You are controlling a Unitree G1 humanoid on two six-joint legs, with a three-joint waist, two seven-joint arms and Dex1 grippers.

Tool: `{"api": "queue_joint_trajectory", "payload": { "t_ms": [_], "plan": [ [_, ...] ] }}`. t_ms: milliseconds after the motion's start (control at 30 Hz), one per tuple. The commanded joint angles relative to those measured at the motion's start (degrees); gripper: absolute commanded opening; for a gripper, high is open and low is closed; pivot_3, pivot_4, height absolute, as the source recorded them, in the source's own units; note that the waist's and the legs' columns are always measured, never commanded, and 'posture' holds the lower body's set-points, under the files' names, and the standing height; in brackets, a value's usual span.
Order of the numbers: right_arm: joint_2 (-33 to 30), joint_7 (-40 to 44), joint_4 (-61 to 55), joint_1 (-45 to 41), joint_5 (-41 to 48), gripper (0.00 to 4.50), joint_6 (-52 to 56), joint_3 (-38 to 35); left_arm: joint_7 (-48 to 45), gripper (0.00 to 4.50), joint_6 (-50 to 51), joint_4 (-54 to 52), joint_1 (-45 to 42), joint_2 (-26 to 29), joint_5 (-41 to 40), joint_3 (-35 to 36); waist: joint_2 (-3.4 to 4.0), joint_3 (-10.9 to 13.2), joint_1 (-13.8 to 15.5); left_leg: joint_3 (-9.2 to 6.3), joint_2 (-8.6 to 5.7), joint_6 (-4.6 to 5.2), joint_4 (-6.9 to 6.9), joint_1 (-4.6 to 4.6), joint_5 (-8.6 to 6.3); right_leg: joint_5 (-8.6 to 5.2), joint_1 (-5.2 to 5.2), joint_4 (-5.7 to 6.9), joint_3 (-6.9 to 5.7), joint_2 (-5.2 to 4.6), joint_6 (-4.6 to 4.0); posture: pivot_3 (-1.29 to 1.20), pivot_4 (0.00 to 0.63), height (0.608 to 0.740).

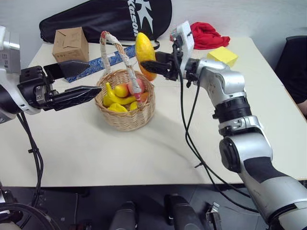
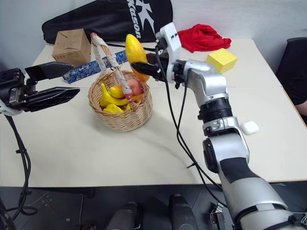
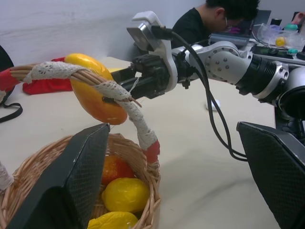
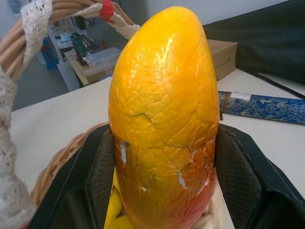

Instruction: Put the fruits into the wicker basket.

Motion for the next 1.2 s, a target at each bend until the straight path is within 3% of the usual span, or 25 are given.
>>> {"api": "queue_joint_trajectory", "payload": {
  "t_ms": [33,233,433,567,733,900,1200],
  "plan": [
    [1.1,2.7,0.9,-1.5,0.8,2.57,-0.1,-0.6,0.9,4.5,-0.5,-1.4,0.3,1.4,-1.3,2.7,0.0,0.0,0.0,0.02,-0.02,0.02,0.02,-0.01,-0.01,0.0,0.0,0.0,0.01,-0.01,0.0,0.0,0.15,0.74],
    [2.6,7.1,-1.1,0.6,-1.0,2.57,2.2,3.6,1.1,4.5,-1.5,-1.2,0.7,1.4,-0.9,2.4,0.0,0.0,-0.3,0.04,0.0,0.05,0.01,0.01,0.01,0.0,-0.02,0.05,0.02,0.0,0.0,0.0,0.15,0.74],
    [0.6,5.6,-2.9,0.9,-1.1,4.48,3.3,1.9,1.3,4.5,-2.9,-0.3,-0.1,1.1,-0.4,0.7,0.0,0.0,-0.2,0.04,-0.02,0.03,0.01,0.0,0.01,0.0,-0.04,0.06,0.01,-0.02,0.0,0.0,0.15,0.74],
    [-4.8,6.1,-10.6,3.7,2.6,4.48,9.0,-1.7,0.9,4.5,-3.8,0.4,-0.3,1.0,0.0,-0.4,0.0,0.0,0.2,-0.03,-0.02,0.04,0.01,-0.07,0.01,0.0,-0.05,0.0,-0.04,-0.04,0.0,0.0,0.15,0.74],
    [-10.8,5.4,-31.5,16.2,9.9,4.48,20.4,-4.6,0.1,4.5,-4.4,1.0,-0.5,0.9,0.1,-1.6,-0.02,0.0,0.5,-0.05,-0.04,0.11,0.01,-0.14,-0.03,0.0,-0.04,-0.07,-0.07,-0.07,0.0,0.0,0.15,0.74],
    [-5.7,-1.1,-43.1,24.2,13.3,4.48,24.8,-3.2,-1.4,4.5,-5.7,3.1,-2.8,1.5,1.8,-4.5,-0.01,0.0,-0.7,0.14,0.03,0.29,-0.01,0.05,-0.13,0.0,-0.07,0.16,0.09,0.08,0.0,0.0,0.15,0.74],
    [5.4,-9.8,-40.1,23.1,13.9,4.48,23.7,-1.3,-3.2,4.5,-5.4,4.2,-3.2,3.4,2.5,-4.1,-0.01,0.0,-0.8,0.03,0.0,0.24,-0.02,0.1,-0.09,-0.06,-0.08,0.29,0.05,0.01,-0.11,0.0,0.15,0.74]
  ]
}}
